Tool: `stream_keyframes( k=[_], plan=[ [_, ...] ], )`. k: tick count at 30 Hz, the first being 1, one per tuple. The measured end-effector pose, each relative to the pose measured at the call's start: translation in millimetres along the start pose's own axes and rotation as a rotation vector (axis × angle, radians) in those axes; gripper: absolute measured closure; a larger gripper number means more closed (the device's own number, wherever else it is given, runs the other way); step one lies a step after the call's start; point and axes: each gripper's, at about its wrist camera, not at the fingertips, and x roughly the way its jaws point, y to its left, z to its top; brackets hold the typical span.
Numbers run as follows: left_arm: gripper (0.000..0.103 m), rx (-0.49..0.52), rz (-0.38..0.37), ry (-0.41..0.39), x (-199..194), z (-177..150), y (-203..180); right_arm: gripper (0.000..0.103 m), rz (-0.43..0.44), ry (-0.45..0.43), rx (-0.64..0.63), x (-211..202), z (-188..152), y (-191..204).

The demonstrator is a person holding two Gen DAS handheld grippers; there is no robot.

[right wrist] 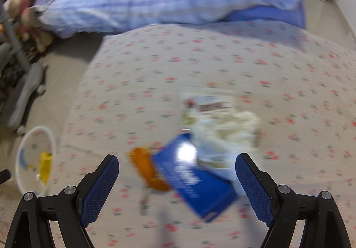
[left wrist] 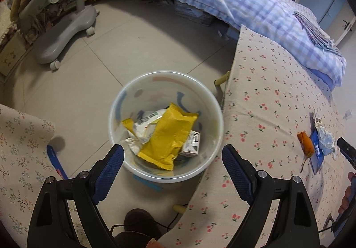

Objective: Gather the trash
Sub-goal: 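Grasp the crumpled white paper with the right tool while the left tool grasps the orange snack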

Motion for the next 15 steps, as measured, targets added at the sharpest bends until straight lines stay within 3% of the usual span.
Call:
stream_keyframes(
  k=[8, 11, 15],
  plan=[
    [0.012, 0.058, -0.022, 0.012, 3.7, -0.5, -40.6, 0.015, -0.012, 0.060, 0.087, 15.9, -1.2, -40.7],
    [0.012, 0.085, -0.031, 0.019, 5.5, -2.4, -58.7, 0.020, -0.003, 0.074, 0.104, 23.4, -1.1, -48.8],
    [0.012, 0.120, -0.048, 0.021, 6.0, -4.8, -83.8, 0.035, 0.030, 0.093, 0.125, 35.3, -0.4, -53.6]
  ],
)
